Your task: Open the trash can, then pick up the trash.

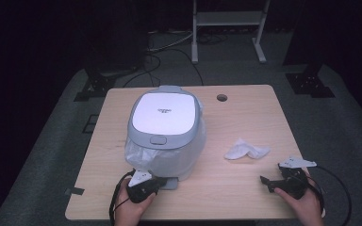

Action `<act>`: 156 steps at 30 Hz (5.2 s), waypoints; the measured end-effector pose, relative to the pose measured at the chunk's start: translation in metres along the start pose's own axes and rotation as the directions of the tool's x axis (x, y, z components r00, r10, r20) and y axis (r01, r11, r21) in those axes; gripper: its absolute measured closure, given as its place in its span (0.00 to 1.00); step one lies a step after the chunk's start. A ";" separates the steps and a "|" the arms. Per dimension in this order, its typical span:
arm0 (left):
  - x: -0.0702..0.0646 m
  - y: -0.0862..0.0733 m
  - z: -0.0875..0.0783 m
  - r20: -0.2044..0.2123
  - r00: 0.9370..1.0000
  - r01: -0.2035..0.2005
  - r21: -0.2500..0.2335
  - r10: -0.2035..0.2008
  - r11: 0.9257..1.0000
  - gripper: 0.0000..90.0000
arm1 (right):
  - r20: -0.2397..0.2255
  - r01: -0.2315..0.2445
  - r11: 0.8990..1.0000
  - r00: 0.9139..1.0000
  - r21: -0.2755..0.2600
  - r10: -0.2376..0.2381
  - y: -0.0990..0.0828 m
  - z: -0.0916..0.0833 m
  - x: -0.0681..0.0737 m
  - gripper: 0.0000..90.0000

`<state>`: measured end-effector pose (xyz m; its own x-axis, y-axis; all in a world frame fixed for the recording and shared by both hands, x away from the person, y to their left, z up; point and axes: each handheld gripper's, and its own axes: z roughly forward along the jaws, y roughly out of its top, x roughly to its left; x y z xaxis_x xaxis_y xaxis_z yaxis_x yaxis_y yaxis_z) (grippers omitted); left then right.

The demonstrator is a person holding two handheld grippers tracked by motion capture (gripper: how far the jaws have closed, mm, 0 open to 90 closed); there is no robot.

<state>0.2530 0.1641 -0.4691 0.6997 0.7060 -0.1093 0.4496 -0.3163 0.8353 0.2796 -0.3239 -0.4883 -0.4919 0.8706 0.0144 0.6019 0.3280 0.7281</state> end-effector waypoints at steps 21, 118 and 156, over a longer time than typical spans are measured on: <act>-0.001 -0.004 0.005 -0.007 1.000 0.004 0.020 -0.004 1.000 1.00 | 0.001 0.000 1.000 1.000 0.000 0.000 0.000 0.000 0.000 0.09; -0.004 -0.008 0.010 -0.016 1.000 0.027 0.031 -0.027 0.999 1.00 | -0.045 -0.127 0.987 0.991 -0.100 0.123 0.077 0.044 0.005 0.14; -0.005 -0.008 0.010 -0.020 1.000 0.024 0.030 -0.024 0.999 1.00 | 0.025 -0.029 0.999 0.999 -0.017 0.029 0.062 0.056 0.004 0.50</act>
<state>0.2518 0.1571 -0.4805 0.6778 0.7256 -0.1184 0.4830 -0.3181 0.8158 0.3505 -0.2798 -0.4814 -0.4584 0.8886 0.0189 0.6050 0.2964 0.7390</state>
